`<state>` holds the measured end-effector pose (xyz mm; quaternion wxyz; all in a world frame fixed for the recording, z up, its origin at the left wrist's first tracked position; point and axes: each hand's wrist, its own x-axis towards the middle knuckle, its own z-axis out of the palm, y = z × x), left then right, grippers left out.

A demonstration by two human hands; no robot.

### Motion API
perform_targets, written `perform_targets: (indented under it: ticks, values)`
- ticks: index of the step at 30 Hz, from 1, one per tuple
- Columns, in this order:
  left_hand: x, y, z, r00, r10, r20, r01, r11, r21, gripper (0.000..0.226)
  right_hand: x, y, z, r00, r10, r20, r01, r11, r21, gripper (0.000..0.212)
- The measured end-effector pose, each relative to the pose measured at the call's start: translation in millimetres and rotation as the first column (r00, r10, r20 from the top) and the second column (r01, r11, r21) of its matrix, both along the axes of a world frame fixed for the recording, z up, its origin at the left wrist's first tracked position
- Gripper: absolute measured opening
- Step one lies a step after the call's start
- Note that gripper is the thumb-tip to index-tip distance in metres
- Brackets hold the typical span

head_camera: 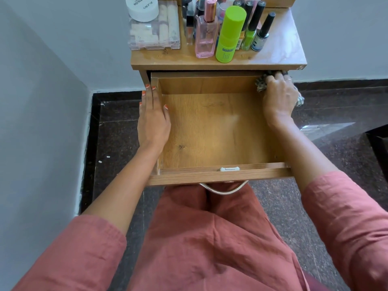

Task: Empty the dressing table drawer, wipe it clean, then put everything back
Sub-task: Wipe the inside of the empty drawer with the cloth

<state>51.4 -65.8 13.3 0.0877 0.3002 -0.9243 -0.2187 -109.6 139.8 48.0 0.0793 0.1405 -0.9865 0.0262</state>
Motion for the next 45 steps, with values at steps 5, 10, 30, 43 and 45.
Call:
perform_targets:
  ticks: [5, 10, 30, 43, 45]
  values:
    - [0.8, 0.6, 0.4, 1.000, 0.000, -0.006, 0.000, 1.000, 0.009, 0.051, 24.2, -36.3, -3.9, 0.992, 0.122, 0.037, -0.120, 0.991, -0.054, 0.029]
    - [1.1, 0.2, 0.5, 1.000, 0.007, -0.002, -0.007, 1.000, 0.016, 0.050, 55.2, -94.3, -8.2, 0.960, 0.266, 0.091, -0.249, 0.954, -0.169, 0.037]
    - [3.2, -1.8, 9.5, 0.999, -0.003, -0.047, 0.011, 0.987, 0.159, 0.050, 84.4, -167.3, 6.4, 0.854, 0.513, 0.086, -0.503, 0.857, -0.111, 0.040]
    - [43.7, -9.2, 36.9, 0.999, 0.035, 0.014, -0.037, 0.986, 0.164, 0.044, 99.0, -142.0, 14.9, 0.625, 0.756, 0.193, -0.769, 0.639, -0.015, 0.052]
    - [46.2, -7.3, 36.2, 0.999, 0.047, -0.001, -0.047, 0.986, 0.163, 0.044, 100.1, -141.7, 16.4, 0.619, 0.759, 0.202, -0.775, 0.632, 0.000, 0.053]
